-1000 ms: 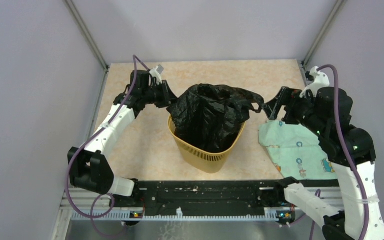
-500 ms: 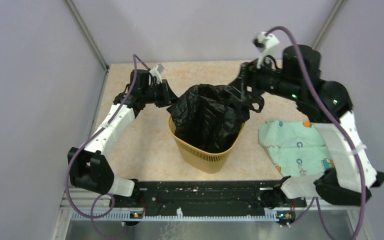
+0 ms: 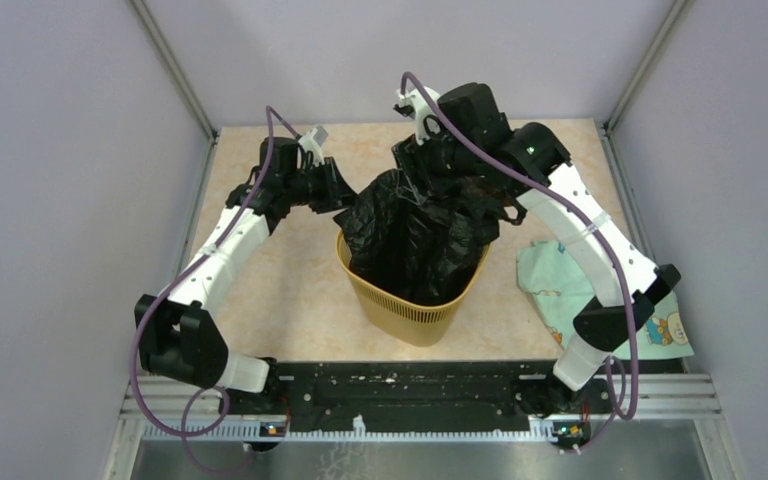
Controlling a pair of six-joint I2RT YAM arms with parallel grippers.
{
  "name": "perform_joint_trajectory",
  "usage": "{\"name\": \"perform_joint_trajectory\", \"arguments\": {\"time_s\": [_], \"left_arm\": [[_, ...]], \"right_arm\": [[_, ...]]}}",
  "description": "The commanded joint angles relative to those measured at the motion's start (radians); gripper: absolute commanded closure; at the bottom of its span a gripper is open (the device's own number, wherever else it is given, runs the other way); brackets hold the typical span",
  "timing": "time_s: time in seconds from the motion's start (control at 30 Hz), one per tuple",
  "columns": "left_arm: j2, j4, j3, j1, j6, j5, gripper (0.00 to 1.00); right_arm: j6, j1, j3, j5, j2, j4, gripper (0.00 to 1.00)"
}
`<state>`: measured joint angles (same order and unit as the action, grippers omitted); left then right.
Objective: Put the trash bags into the trash bin
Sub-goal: Place the trash bag in the trash bin.
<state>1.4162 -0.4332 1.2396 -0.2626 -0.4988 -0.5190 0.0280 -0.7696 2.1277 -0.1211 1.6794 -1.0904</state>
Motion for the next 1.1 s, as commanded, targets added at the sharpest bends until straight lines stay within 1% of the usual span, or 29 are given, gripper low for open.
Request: {"name": "perform_joint_trajectory", "arguments": {"time_s": [0.0, 0.2, 0.37, 0.47, 0.53, 0.63, 0.73, 0.8, 1.07], "left_arm": [[0.004, 0.017, 0.041, 0.001, 0.014, -0.016, 0.72], [0.008, 0.015, 0.048, 0.000, 0.015, -0.017, 0.72], [0.006, 0.012, 0.050, 0.000, 0.017, -0.015, 0.72], [0.006, 0.011, 0.050, 0.000, 0.016, -0.017, 0.72], [0.006, 0.011, 0.052, 0.000, 0.016, -0.018, 0.72], [0.001, 0.007, 0.053, 0.000, 0.017, -0.018, 0.72], [-0.003, 0.000, 0.053, 0.000, 0.023, -0.015, 0.73], [-0.009, -0.005, 0.051, 0.000, 0.026, -0.017, 0.76], [-0.031, -0.018, 0.040, 0.000, 0.037, -0.017, 0.88]], "right_arm": [[-0.068, -0.009, -0.008, 0.007, 0.001, 0.021, 0.43], [-0.064, -0.010, -0.076, 0.007, 0.003, 0.030, 0.51], [-0.062, -0.017, -0.126, 0.026, -0.015, 0.053, 0.51], [-0.065, -0.018, -0.136, 0.042, -0.009, 0.054, 0.55], [-0.065, -0.017, -0.136, 0.042, -0.010, 0.055, 0.61], [-0.054, -0.029, -0.114, 0.038, -0.016, 0.049, 0.77], [-0.043, -0.072, -0.088, 0.035, -0.043, 0.046, 0.94], [-0.036, -0.103, -0.080, 0.030, -0.066, 0.046, 1.00], [0.050, -0.202, -0.163, -0.033, -0.186, 0.105, 1.00]]}}
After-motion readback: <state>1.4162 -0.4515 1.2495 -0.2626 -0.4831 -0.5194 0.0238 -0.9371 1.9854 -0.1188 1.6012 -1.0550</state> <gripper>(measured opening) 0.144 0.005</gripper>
